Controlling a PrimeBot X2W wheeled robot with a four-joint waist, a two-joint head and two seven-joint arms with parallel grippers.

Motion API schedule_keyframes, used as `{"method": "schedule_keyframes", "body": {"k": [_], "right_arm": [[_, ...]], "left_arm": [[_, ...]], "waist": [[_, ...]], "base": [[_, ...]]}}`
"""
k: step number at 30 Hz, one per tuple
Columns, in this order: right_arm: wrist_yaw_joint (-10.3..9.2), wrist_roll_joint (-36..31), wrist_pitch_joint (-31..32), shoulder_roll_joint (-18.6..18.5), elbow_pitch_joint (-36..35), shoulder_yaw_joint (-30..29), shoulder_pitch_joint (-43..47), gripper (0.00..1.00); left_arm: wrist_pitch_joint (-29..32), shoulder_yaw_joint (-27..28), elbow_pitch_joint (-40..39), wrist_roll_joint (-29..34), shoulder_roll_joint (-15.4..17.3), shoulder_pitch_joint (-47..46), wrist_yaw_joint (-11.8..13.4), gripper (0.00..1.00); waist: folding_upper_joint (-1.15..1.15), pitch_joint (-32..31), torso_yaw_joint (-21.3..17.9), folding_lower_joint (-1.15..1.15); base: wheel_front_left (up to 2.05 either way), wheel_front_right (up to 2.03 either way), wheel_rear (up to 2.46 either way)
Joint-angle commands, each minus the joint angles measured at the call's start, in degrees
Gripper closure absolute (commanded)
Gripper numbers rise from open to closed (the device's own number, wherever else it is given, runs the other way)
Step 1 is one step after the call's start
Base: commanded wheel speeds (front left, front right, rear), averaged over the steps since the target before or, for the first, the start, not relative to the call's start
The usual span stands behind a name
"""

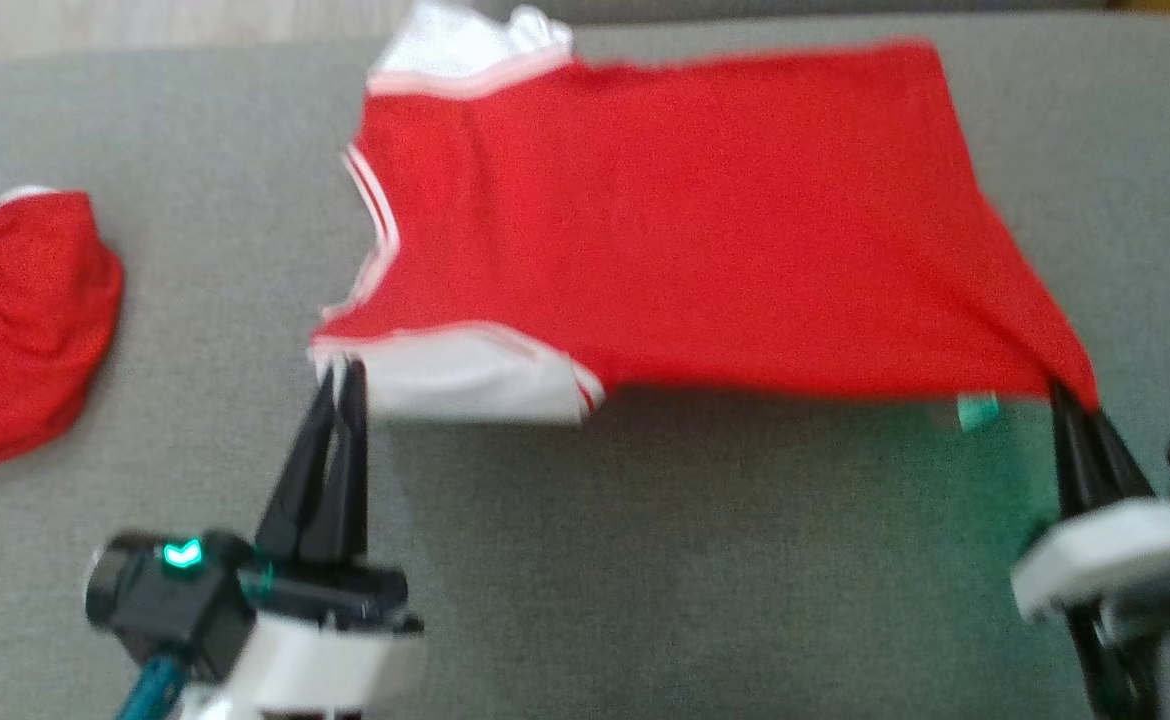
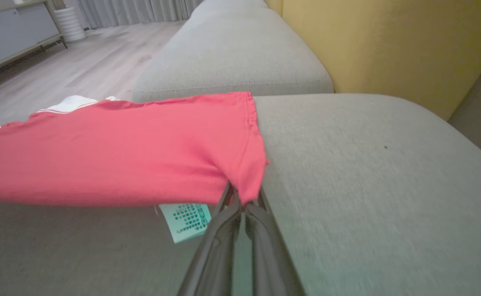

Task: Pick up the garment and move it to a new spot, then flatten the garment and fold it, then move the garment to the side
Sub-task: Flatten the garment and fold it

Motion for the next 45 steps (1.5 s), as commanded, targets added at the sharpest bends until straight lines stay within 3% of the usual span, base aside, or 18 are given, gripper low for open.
{"method": "schedule_keyframes", "body": {"k": [1,6,9,20,30,41,42,43,44,45], "right_arm": [[0.41,0.6,1.6,-0.4,-5.1,0.4,1.8,1.0],[0.41,1.1,7.6,-0.3,-14.3,-0.3,10.3,1.0],[0.41,1.8,10.1,-0.3,-15.2,-0.3,11.8,1.0],[0.41,1.0,12.9,-0.3,-4.4,0.7,5.1,1.0],[0.41,1.7,13.1,-0.3,-1.9,-0.6,-6.7,1.0],[0.41,2.0,11.0,-0.3,6.7,1.4,-18.3,1.0],[0.41,2.0,10.3,-0.3,7.4,1.6,-19.0,0.75],[0.41,2.0,9.3,-0.3,7.9,1.9,-19.5,0.32],[0.41,2.0,8.3,-0.3,8.5,2.0,-19.9,0.0],[0.41,2.2,7.5,-0.3,9.0,2.0,-20.1,0.0]], "left_arm": [[0.7,1.6,-3.5,0.3,2.0,0.0,0.7,1.0],[3.4,-0.5,-7.5,0.9,3.1,4.1,2.1,1.0],[4.0,-1.1,-7.4,0.4,2.8,5.0,2.2,1.0],[3.2,-1.5,6.2,-3.1,1.4,-0.7,-3.1,1.0],[4.3,-1.3,20.2,-1.8,-1.4,-22.0,-10.0,1.0],[0.1,0.3,34.6,-2.6,-4.5,-31.2,-12.0,1.0],[-0.4,0.5,35.4,-2.8,-4.8,-31.2,-12.0,1.0],[-1.1,0.6,36.0,-2.9,-5.1,-31.2,-11.9,1.0],[-1.8,0.7,36.6,-3.0,-5.4,-31.2,-11.9,1.0],[-2.7,0.7,37.0,-3.1,-5.7,-31.2,-11.9,1.0]], "waist": [[-0.01,-3.0,0.6,0.02],[-0.01,-3.8,0.7,0.02],[-0.01,-3.3,0.6,0.02],[-0.01,0.6,0.3,0.02],[-0.01,7.2,-1.2,0.02],[-0.01,11.5,-3.4,0.02],[-0.01,11.5,-3.4,0.02],[-0.01,11.5,-3.4,0.02],[-0.01,11.4,-3.3,0.02],[-0.01,11.4,-3.2,0.02]], "base": [[0.0,0.0,0.0],[0.0,0.0,0.0],[0.0,0.0,0.0],[0.0,0.0,0.0],[0.0,0.0,0.0],[0.0,0.0,0.0],[0.0,0.0,0.0],[0.0,0.0,0.0],[0.0,0.0,0.0],[0.0,0.0,0.0]]}}
